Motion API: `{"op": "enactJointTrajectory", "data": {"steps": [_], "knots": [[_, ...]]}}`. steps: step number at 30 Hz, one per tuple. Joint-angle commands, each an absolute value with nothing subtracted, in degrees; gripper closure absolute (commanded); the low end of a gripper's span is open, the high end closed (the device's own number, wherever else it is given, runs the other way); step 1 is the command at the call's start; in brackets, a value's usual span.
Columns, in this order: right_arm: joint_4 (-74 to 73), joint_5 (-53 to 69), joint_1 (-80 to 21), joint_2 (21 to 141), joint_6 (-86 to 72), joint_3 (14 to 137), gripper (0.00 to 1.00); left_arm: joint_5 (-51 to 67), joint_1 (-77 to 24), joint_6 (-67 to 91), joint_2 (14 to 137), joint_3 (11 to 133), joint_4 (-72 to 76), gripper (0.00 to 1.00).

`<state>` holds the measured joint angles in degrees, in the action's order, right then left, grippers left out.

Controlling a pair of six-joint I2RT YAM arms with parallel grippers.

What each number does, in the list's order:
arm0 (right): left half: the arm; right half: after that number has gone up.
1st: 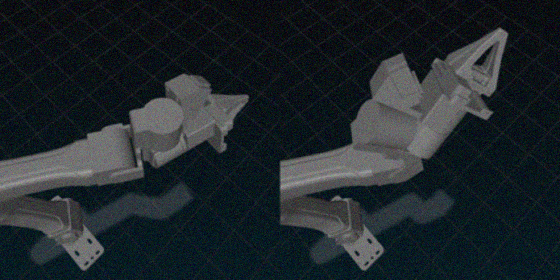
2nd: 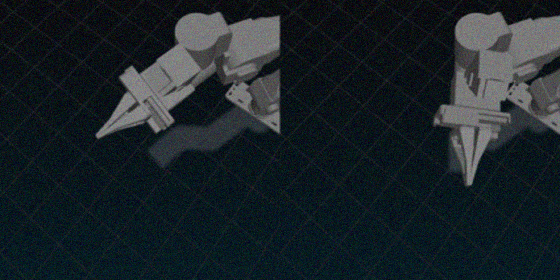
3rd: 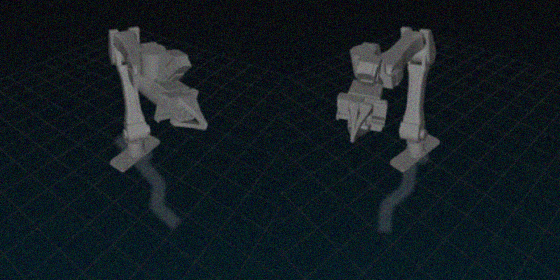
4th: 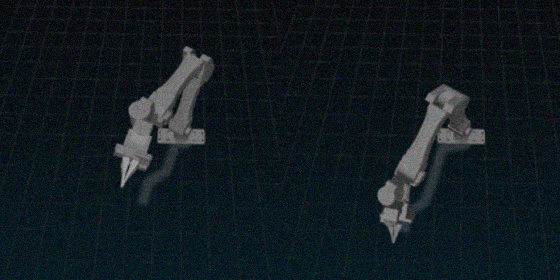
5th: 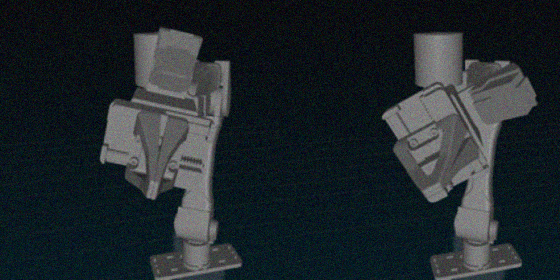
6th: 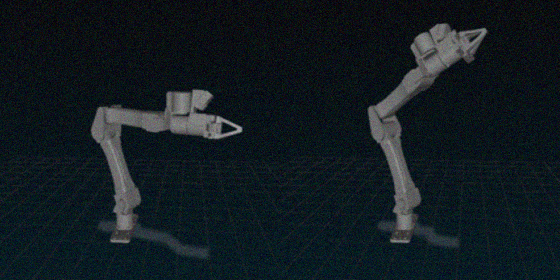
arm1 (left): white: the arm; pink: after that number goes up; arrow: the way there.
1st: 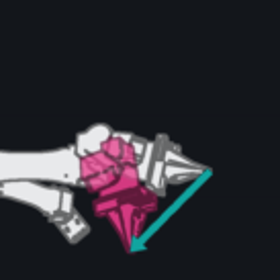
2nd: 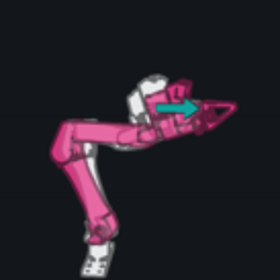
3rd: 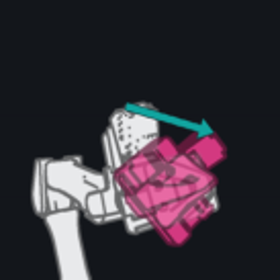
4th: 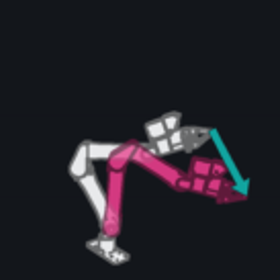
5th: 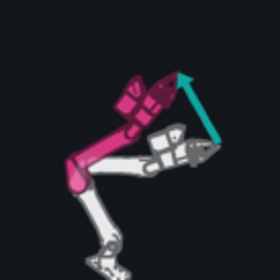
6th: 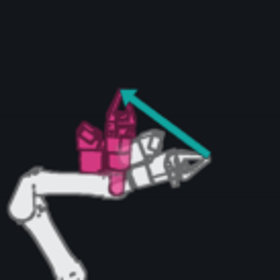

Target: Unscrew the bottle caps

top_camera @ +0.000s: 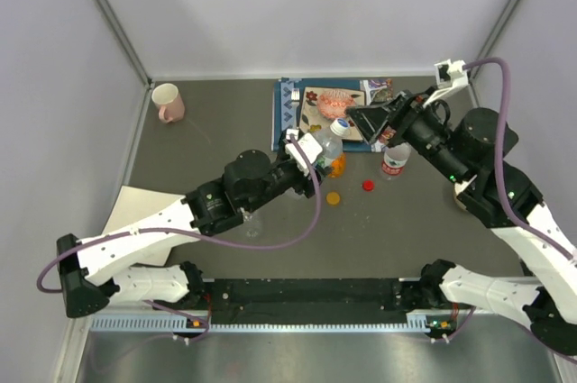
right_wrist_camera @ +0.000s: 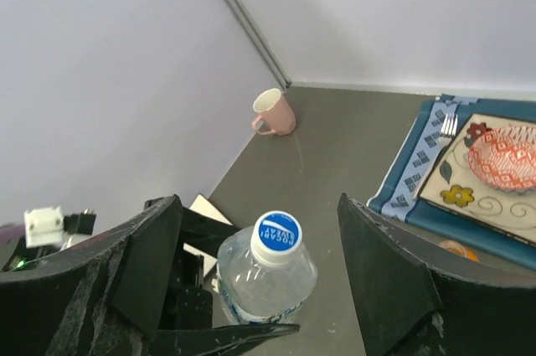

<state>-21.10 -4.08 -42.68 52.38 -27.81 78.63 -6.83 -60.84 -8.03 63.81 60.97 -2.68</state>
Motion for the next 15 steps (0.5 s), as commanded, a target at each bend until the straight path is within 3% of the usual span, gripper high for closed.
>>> {"op": "enactJointTrajectory", "data": {"steps": [1, 15], "knots": [[-21.4, -11.6, -45.5, 55.0, -30.8, 80.1, 0.26, -24.2, -63.7, -14.3, 63.8, 59.6, 4.7, 0.58], [-19.7, -10.7, -47.2, 60.9, -32.3, 80.7, 0.29, -27.4, -65.7, -15.9, 64.6, 58.7, 6.8, 0.58]]}}
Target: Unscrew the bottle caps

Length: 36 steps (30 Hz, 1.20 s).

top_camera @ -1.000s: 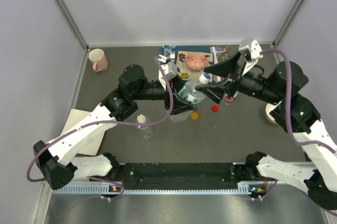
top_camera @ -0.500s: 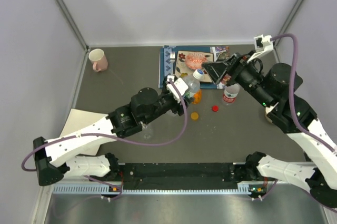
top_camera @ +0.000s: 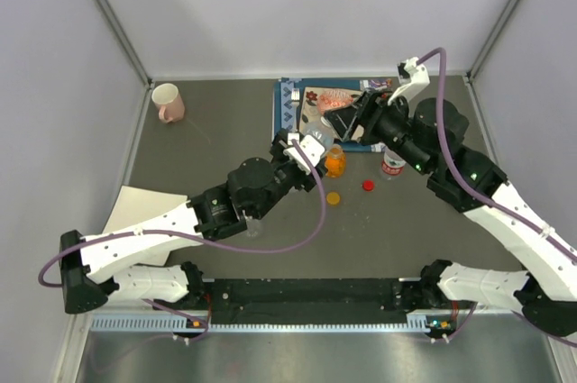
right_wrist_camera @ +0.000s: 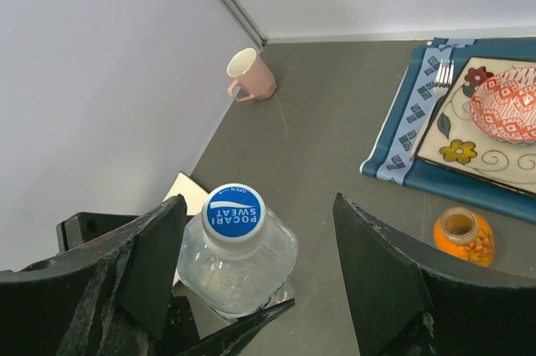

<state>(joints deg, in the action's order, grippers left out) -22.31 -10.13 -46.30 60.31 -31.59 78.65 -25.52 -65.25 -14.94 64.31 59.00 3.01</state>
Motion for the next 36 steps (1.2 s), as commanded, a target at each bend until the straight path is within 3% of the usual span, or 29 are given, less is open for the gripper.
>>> {"op": "enactJointTrajectory", "data": {"steps": [1, 7, 13, 16, 17, 19, 28, 32, 36], "knots": [[-19.6, -10.5, -47.3, 61.2, -32.4, 80.8, 0.30, -27.5, -65.7, -15.8, 64.7, 58.6, 6.9, 0.58], [-18.8, -9.2, -47.4, 62.5, -32.4, 80.5, 0.36, -27.5, -65.7, -15.8, 65.0, 58.6, 7.1, 0.58], [-17.9, -8.4, -47.5, 62.8, -32.9, 79.2, 0.51, -27.4, -65.8, -15.8, 64.9, 58.6, 7.3, 0.57], [-17.8, -7.7, -47.5, 62.7, -32.8, 78.6, 0.70, -27.4, -65.8, -15.8, 64.9, 58.6, 7.4, 0.57], [-17.8, -7.2, -47.5, 62.8, -32.8, 78.4, 0.87, -27.3, -65.7, -15.6, 64.8, 58.6, 7.5, 0.57], [-17.8, -6.2, -47.5, 62.9, -32.9, 78.1, 1.00, -26.9, -65.7, -15.6, 64.4, 58.6, 7.6, 0.57], [-21.3, 2.7, -47.4, 64.2, -26.7, 81.1, 1.00, -16.5, -65.6, -13.0, 60.3, 59.8, 6.2, 0.55], [-24.5, 6.1, -47.4, 63.6, -22.8, 83.8, 1.00, -2.1, -63.6, -10.1, 58.5, 62.9, 1.1, 0.57], [-25.3, 12.6, -47.1, 62.5, -17.7, 85.5, 1.00, 22.1, -57.4, -2.9, 57.6, 64.9, 0.3, 0.57]]}}
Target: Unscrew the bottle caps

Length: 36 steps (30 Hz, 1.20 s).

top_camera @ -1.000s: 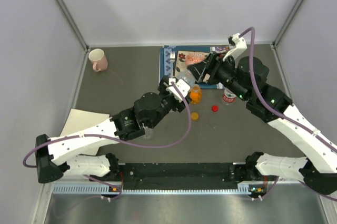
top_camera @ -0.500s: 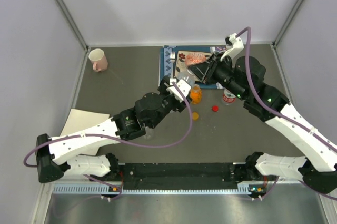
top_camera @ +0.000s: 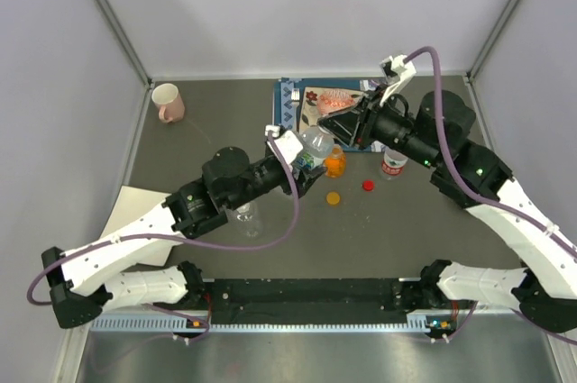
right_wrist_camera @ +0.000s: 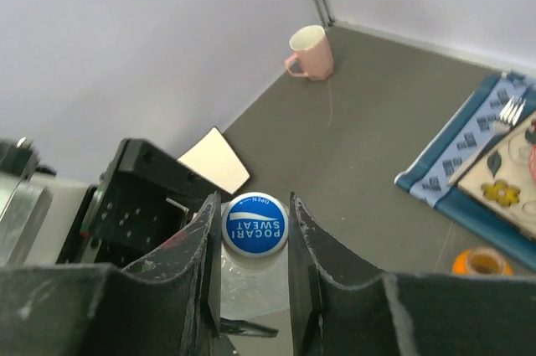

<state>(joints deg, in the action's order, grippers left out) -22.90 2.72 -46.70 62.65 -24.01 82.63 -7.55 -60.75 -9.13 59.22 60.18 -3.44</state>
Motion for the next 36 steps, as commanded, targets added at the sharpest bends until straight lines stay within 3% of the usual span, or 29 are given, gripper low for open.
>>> {"op": "enactJointTrajectory", "data": {"steps": [1, 7, 17, 27, 36], "knots": [[-25.6, 17.7, -47.0, 62.5, -16.7, 86.7, 1.00, 26.2, -56.0, -1.2, 57.8, 65.1, 0.3, 0.57], [-25.2, 36.5, -46.0, 61.3, -9.1, 87.6, 1.00, 49.1, -47.9, 12.2, 59.8, 65.8, 8.0, 0.57], [-22.9, 58.9, -44.9, 60.1, -4.6, 86.2, 1.00, 67.1, -43.2, 33.6, 64.9, 65.4, 30.5, 0.56], [-23.5, 74.2, -41.8, 59.2, -0.3, 84.8, 1.00, 74.6, -43.2, 51.8, 69.6, 64.5, 50.0, 0.55], [-23.6, 76.0, -39.6, 58.6, 1.7, 83.1, 1.00, 75.5, -43.2, 52.7, 69.7, 64.3, 51.1, 0.54]]}}
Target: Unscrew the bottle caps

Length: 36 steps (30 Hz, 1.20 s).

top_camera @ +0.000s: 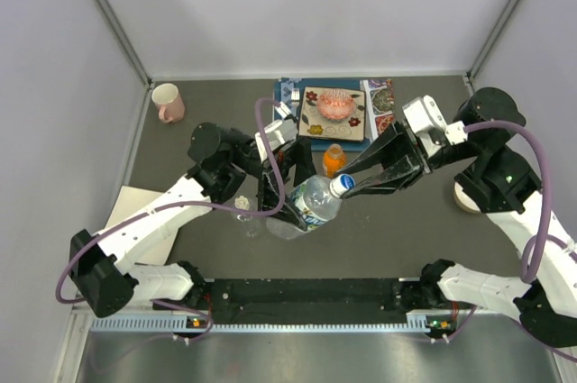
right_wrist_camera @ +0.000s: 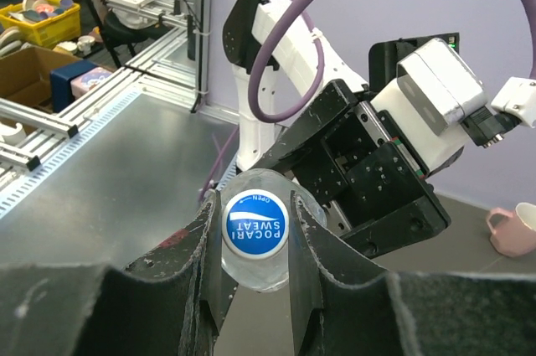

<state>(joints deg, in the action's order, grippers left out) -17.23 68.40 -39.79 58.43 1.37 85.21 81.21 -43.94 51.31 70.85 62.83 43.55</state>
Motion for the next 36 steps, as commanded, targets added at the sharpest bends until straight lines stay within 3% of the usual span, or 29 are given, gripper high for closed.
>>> {"op": "enactJointTrajectory", "data": {"steps": [1, 11, 25, 31, 36], "knots": [[-23.5, 75.6, -39.6, 58.6, 1.6, 82.8, 1.00, 75.5, -43.1, 52.5, 69.7, 64.3, 50.3, 0.54], [-23.0, 72.4, -39.6, 57.4, -0.3, 85.2, 1.00, 73.0, -43.2, 34.2, 67.7, 65.5, 27.5, 0.54], [-23.0, 73.1, -39.6, 55.0, -3.0, 88.9, 1.00, 70.6, -43.2, 27.7, 68.2, 65.5, 20.1, 0.54], [-22.0, 64.6, -39.6, 54.2, -4.7, 89.7, 1.00, 66.9, -43.1, 21.0, 67.1, 66.5, 12.3, 0.54], [-17.9, 44.9, -39.6, 51.4, -6.7, 87.9, 1.00, 62.4, -43.2, 17.4, 66.4, 66.3, 6.7, 0.54]]}}
